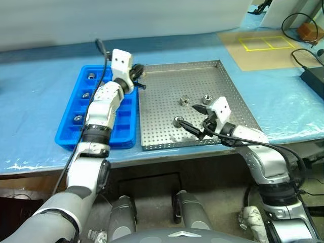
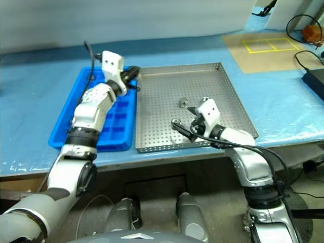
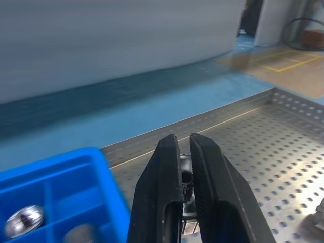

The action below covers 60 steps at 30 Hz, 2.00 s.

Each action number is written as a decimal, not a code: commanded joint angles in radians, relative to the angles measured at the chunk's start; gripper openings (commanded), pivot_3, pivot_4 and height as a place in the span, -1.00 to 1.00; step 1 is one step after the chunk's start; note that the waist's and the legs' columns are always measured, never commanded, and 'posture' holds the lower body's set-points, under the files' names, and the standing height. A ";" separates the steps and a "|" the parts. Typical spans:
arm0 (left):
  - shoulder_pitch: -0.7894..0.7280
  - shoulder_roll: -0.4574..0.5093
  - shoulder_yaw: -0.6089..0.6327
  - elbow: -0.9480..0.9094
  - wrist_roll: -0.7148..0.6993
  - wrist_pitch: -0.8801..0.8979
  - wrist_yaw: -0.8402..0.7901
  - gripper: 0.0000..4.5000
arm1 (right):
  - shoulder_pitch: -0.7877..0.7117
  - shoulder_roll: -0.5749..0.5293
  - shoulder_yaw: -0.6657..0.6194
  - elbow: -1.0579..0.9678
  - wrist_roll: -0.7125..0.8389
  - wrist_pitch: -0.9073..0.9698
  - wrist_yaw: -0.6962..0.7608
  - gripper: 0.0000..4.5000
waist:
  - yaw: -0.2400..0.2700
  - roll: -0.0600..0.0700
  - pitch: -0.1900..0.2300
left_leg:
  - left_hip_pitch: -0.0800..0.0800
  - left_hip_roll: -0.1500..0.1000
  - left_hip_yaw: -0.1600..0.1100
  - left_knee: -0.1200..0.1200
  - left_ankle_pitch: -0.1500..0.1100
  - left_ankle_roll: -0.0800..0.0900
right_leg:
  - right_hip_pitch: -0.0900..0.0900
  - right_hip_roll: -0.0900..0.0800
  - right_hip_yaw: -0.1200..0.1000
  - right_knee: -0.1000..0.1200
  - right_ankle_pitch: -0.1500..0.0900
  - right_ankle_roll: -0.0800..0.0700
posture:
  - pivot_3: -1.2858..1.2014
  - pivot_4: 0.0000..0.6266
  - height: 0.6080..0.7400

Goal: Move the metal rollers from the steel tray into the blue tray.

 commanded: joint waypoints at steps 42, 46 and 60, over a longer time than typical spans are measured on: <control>0.124 0.005 -0.035 -0.036 0.025 -0.116 0.125 0.03 | -0.101 0.026 0.042 0.103 -0.044 -0.083 0.075 1.00 | 0.086 0.001 0.000 | 0.002 0.001 0.000 -0.001 0.002 -0.010 | -0.001 0.002 0.000 0.003 0.001 -0.001 | -0.17 -0.52 1.00; 0.065 -0.026 -0.068 0.007 -0.008 -0.173 0.010 0.03 | -0.068 0.015 0.015 0.056 -0.039 -0.062 0.042 1.00 | 0.082 0.001 0.000 | 0.002 0.001 0.000 -0.001 0.002 -0.010 | -0.001 0.001 0.001 0.003 0.001 -0.001 | -0.23 -0.52 1.00; -0.071 -0.009 -0.240 0.286 -0.037 -0.250 -0.596 0.03 | 0.170 -0.068 -0.049 -0.168 -0.075 0.065 -0.084 1.00 | 0.002 0.001 0.000 | 0.005 0.001 0.002 -0.003 0.002 -0.010 | 0.000 0.003 0.003 0.002 0.001 -0.001 | -0.44 -0.52 1.00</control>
